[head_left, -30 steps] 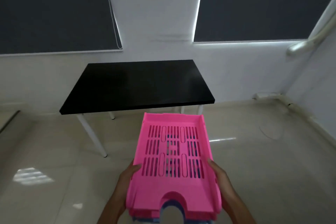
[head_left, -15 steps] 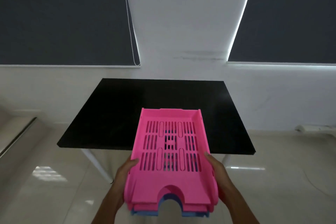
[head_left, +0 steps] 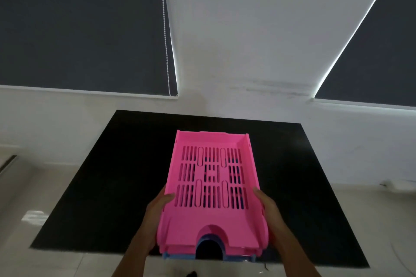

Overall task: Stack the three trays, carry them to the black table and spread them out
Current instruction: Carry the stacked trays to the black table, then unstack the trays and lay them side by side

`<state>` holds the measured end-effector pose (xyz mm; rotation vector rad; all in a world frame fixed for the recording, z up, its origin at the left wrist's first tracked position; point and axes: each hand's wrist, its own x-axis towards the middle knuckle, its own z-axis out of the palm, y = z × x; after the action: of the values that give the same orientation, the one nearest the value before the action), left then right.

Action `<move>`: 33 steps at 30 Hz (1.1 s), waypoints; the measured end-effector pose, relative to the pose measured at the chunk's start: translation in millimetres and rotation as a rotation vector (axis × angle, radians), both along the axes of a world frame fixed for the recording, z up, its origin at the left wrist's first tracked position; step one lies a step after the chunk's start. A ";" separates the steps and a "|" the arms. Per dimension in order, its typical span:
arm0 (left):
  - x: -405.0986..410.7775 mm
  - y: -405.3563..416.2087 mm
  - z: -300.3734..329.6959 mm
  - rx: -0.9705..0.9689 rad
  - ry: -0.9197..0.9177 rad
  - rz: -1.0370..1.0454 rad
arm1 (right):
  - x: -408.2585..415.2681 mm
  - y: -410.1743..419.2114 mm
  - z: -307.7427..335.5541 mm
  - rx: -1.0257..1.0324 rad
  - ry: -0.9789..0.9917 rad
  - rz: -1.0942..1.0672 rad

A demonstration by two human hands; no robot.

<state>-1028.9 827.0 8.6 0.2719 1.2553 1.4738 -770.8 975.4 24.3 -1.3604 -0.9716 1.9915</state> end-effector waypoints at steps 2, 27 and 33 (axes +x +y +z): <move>-21.8 20.6 1.2 -0.008 0.023 -0.025 | -19.0 19.1 3.5 -0.002 -0.007 -0.002; -66.0 107.1 41.3 0.081 0.249 -0.035 | -67.4 79.9 35.8 0.397 -0.075 0.058; 2.7 159.1 68.1 0.136 0.320 -0.086 | 6.4 118.1 56.3 0.480 -0.098 -0.009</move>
<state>-1026.2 986.1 76.6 0.6657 1.3772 1.4823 -764.3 1093.5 80.6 -1.1903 -1.3767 1.5549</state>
